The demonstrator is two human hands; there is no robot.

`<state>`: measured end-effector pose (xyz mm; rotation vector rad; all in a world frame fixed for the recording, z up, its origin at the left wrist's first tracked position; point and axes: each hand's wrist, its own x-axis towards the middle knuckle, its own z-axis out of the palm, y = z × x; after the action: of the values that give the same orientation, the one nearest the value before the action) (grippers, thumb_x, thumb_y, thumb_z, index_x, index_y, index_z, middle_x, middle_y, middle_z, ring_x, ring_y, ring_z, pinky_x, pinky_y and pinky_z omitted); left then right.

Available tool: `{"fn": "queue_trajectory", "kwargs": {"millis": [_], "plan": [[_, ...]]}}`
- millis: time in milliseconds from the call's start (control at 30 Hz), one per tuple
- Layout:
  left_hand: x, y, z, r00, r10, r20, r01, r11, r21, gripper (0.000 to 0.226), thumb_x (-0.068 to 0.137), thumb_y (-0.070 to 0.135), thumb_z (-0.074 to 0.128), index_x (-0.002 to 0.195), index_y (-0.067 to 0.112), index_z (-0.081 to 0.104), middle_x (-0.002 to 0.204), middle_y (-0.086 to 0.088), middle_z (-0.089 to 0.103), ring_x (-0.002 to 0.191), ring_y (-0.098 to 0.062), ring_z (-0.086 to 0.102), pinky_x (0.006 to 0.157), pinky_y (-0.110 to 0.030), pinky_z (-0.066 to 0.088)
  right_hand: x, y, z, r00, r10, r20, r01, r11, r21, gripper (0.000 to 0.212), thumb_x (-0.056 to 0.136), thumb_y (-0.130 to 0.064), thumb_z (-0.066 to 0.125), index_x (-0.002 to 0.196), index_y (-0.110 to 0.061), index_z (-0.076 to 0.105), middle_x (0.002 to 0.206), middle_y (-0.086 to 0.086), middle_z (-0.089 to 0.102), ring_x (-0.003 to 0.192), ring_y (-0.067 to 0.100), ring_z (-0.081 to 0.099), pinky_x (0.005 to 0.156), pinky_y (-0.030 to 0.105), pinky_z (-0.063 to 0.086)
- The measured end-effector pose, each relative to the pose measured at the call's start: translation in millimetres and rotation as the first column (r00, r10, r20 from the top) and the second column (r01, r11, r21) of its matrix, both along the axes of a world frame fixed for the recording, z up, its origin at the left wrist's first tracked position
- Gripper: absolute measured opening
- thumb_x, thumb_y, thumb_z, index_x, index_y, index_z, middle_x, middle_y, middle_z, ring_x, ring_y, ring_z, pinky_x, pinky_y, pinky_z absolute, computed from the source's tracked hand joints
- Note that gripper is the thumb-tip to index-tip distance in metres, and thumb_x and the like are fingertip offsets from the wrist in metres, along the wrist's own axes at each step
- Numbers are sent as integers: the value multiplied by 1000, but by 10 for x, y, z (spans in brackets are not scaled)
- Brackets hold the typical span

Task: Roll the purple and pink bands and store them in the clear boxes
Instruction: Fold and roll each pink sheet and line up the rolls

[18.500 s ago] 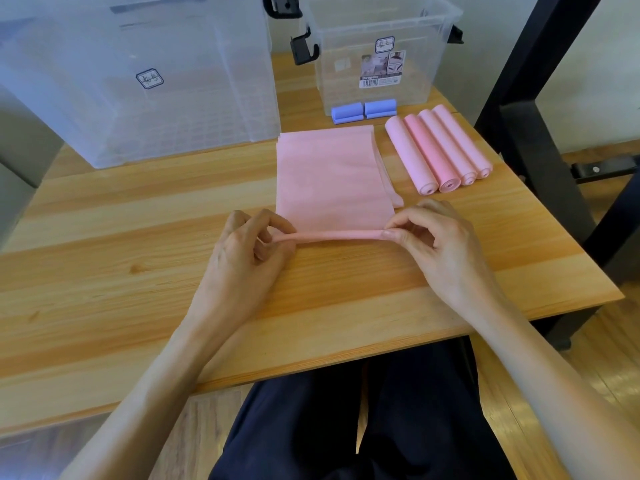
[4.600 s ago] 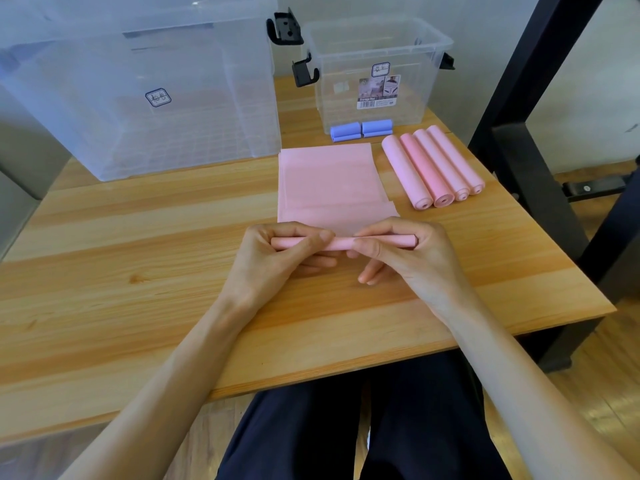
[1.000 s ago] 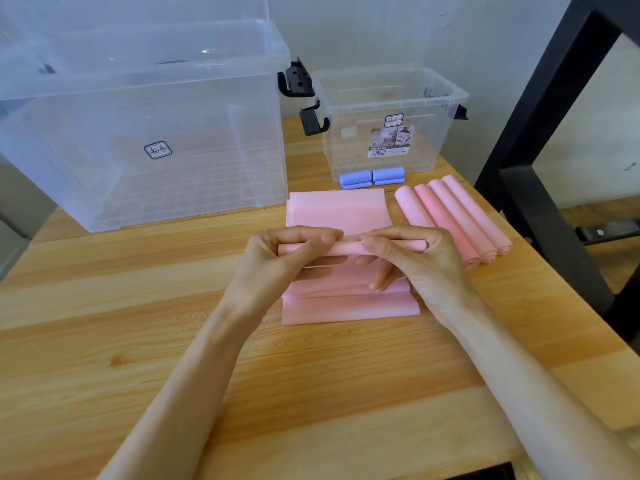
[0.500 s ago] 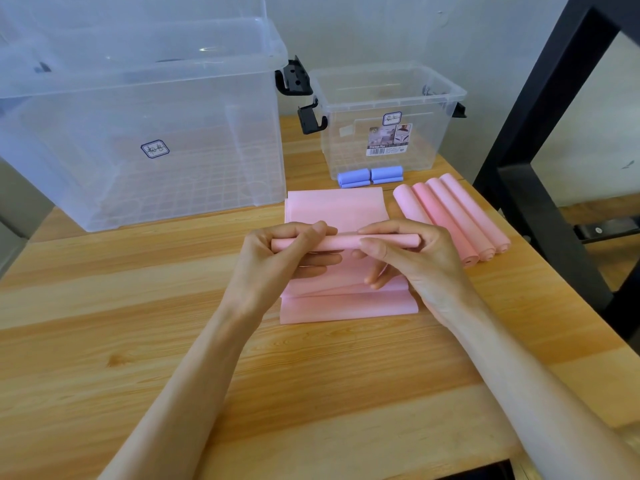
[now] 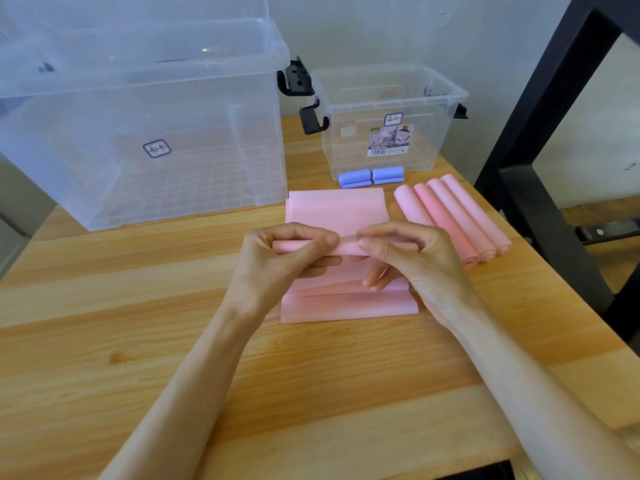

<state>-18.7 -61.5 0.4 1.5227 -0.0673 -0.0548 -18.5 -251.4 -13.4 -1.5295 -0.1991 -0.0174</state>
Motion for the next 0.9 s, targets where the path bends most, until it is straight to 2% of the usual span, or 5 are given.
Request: {"fn": "queue_trajectory", "kwargs": {"millis": [133, 300, 467, 767, 900], "plan": [[-8, -11, 3, 1000, -1, -16, 1, 1000, 11, 14, 82, 22, 73, 90, 11, 76, 83, -8, 77, 79, -19, 76, 68, -22, 59, 6, -2, -8, 1000, 11, 14, -11, 1000, -1, 23, 78, -14, 74, 100, -9, 74, 80, 13, 76, 51, 22, 68, 49, 28, 56], [-9, 36, 53, 993, -112, -48, 110, 994, -25, 26, 77, 27, 69, 97, 12, 76, 95, -5, 78, 88, -20, 75, 71, -22, 58, 10, 8, -4, 1000, -25, 8, 25, 1000, -5, 23, 80, -25, 71, 91, -6, 76, 71, 14, 73, 45, 22, 64, 46, 26, 53], [-13, 19, 42, 996, -79, -39, 79, 997, 0, 22, 72, 20, 75, 92, 12, 76, 85, -10, 77, 83, -19, 76, 71, -22, 58, 14, 7, -2, 1000, -18, -21, 18, 1000, 7, 29, 81, -29, 70, 91, -2, 75, 69, 16, 72, 44, 24, 63, 46, 27, 53], [-4, 6, 24, 998, -53, -41, 54, 998, 14, 20, 90, 25, 63, 97, 11, 76, 90, -6, 78, 86, -19, 75, 71, -21, 58, 8, -2, -1, 1000, -11, 4, 11, 1000, 14, 22, 76, -19, 75, 94, -5, 75, 74, 15, 74, 50, 23, 66, 47, 28, 55], [-10, 25, 28, 995, -98, -35, 98, 995, -13, 25, 78, 26, 68, 96, 11, 76, 96, -4, 78, 90, -20, 75, 74, -21, 57, 2, 1, 6, 999, -32, -11, 32, 999, 12, 23, 77, -25, 73, 87, -5, 76, 69, 16, 72, 45, 22, 64, 45, 25, 52]]}}
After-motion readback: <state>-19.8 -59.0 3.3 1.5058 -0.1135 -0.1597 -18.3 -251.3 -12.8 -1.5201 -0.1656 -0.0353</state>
